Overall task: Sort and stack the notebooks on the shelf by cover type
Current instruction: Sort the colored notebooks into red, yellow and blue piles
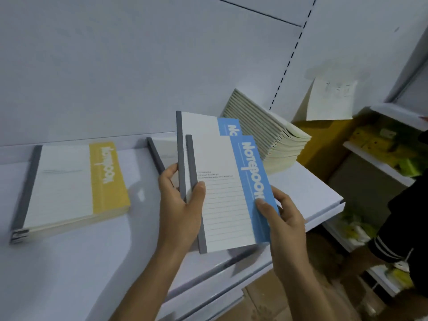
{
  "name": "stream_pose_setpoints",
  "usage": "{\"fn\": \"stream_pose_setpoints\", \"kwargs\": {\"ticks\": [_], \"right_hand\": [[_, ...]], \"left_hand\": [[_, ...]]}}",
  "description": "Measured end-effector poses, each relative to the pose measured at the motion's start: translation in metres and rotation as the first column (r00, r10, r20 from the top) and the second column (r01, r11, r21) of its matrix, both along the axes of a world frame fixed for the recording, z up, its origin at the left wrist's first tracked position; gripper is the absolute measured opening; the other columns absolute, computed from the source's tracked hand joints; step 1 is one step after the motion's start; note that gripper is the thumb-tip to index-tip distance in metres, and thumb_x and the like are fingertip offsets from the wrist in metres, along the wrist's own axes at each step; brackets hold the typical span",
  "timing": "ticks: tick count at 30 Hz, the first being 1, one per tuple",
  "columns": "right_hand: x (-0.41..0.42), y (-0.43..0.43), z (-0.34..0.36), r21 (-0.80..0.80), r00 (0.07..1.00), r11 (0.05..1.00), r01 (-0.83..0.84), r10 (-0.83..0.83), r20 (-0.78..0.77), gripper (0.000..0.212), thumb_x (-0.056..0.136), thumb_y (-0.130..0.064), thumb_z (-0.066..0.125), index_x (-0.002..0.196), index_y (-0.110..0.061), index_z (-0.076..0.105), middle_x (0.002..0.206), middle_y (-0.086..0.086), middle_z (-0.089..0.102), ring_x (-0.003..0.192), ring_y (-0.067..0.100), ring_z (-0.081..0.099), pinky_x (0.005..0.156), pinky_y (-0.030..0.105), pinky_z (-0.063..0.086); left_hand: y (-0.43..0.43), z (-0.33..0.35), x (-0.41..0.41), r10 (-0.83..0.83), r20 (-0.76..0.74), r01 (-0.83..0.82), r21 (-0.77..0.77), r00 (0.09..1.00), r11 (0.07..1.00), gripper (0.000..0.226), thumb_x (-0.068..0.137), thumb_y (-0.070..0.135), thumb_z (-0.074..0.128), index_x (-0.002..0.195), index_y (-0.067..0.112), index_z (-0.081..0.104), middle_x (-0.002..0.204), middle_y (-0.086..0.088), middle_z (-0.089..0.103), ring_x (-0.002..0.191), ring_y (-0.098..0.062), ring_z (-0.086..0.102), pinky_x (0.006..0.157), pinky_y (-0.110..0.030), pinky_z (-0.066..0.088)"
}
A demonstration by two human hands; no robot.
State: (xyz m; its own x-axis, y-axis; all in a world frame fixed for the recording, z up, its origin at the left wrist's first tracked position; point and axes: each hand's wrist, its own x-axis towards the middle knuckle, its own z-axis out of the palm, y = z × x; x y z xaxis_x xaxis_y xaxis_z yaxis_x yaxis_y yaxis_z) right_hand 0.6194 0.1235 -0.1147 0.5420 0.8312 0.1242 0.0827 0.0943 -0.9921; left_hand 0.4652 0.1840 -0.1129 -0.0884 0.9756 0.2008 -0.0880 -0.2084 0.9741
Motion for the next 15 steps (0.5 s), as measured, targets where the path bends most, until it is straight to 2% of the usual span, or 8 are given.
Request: {"fn": "stream_pose_setpoints", "kwargs": {"ticks": [3, 5, 7, 10, 11, 13, 15], "right_hand": [[0.002, 0.032, 0.002, -0.021, 0.994, 0.993, -0.112, 0.113, 0.012, 0.025, 0.087, -0.03, 0.064, 0.103, -0.048, 0.061, 0.091, -0.02, 0.071, 0.083, 0.005, 0.067, 0.062, 0.02, 0.051], [0.005, 0.05, 0.004, -0.019, 0.982, 0.982, -0.186, 0.186, 0.021, 0.025, 0.088, -0.025, 0.065, 0.101, -0.046, 0.063, 0.089, -0.017, 0.072, 0.078, 0.003, 0.067, 0.056, 0.015, 0.05], [0.008, 0.066, 0.004, -0.03, 0.969, 0.969, -0.244, 0.245, 0.039, 0.027, 0.087, -0.019, 0.066, 0.099, -0.043, 0.063, 0.085, -0.012, 0.073, 0.072, 0.003, 0.067, 0.053, 0.012, 0.048], [0.021, 0.083, 0.004, -0.108, 0.949, 0.96, -0.26, 0.275, 0.155, 0.027, 0.085, -0.018, 0.067, 0.098, -0.042, 0.06, 0.081, -0.006, 0.072, 0.072, 0.01, 0.068, 0.062, 0.028, 0.055], [0.029, 0.085, 0.002, -0.139, 0.939, 0.956, -0.257, 0.281, 0.2, 0.027, 0.085, -0.02, 0.067, 0.1, -0.041, 0.06, 0.082, -0.006, 0.071, 0.074, 0.011, 0.068, 0.065, 0.034, 0.056], [0.047, 0.09, 0.0, -0.193, 0.922, 0.95, -0.245, 0.29, 0.256, 0.028, 0.084, -0.021, 0.067, 0.105, -0.037, 0.059, 0.088, -0.006, 0.071, 0.077, 0.011, 0.067, 0.07, 0.039, 0.056], [0.064, 0.095, -0.003, -0.212, 0.934, 0.952, -0.222, 0.27, 0.234, 0.027, 0.084, -0.017, 0.068, 0.104, -0.033, 0.061, 0.091, -0.003, 0.071, 0.076, 0.009, 0.067, 0.066, 0.034, 0.053]], "left_hand": [[0.017, 0.004, -0.005, 0.084, -0.019, -0.084, -0.001, 0.996, 0.996, 0.032, 0.093, 0.014, 0.056, 0.116, 0.03, 0.042, 0.098, 0.011, 0.068, 0.082, 0.002, 0.066, 0.066, -0.01, 0.049], [0.027, 0.003, -0.006, 0.157, 0.0, -0.157, -0.006, 0.988, 0.988, 0.022, 0.095, 0.018, 0.052, 0.108, 0.036, 0.046, 0.092, 0.01, 0.072, 0.081, -0.002, 0.067, 0.064, -0.013, 0.05], [0.036, -0.001, -0.004, 0.25, 0.0, -0.249, -0.019, 0.968, 0.968, 0.02, 0.098, 0.016, 0.047, 0.103, 0.036, 0.048, 0.086, 0.024, 0.07, 0.078, 0.004, 0.065, 0.063, -0.01, 0.048], [0.048, -0.009, -0.006, 0.406, -0.094, -0.409, -0.015, 0.909, 0.912, 0.019, 0.098, 0.01, 0.044, 0.106, 0.028, 0.046, 0.081, 0.037, 0.063, 0.073, 0.014, 0.06, 0.061, -0.006, 0.045], [0.052, -0.012, -0.008, 0.441, -0.141, -0.447, -0.015, 0.886, 0.894, 0.019, 0.098, 0.01, 0.044, 0.107, 0.026, 0.045, 0.079, 0.033, 0.064, 0.072, 0.012, 0.06, 0.062, -0.011, 0.047], [0.058, -0.018, -0.012, 0.463, -0.225, -0.48, -0.028, 0.858, 0.877, 0.017, 0.097, 0.01, 0.044, 0.107, 0.023, 0.043, 0.081, 0.023, 0.063, 0.073, 0.002, 0.059, 0.069, -0.031, 0.052], [0.063, -0.023, -0.015, 0.456, -0.275, -0.488, -0.061, 0.847, 0.87, 0.013, 0.094, 0.008, 0.046, 0.105, 0.014, 0.047, 0.09, 0.01, 0.063, 0.082, -0.011, 0.061, 0.076, -0.042, 0.053]]}}
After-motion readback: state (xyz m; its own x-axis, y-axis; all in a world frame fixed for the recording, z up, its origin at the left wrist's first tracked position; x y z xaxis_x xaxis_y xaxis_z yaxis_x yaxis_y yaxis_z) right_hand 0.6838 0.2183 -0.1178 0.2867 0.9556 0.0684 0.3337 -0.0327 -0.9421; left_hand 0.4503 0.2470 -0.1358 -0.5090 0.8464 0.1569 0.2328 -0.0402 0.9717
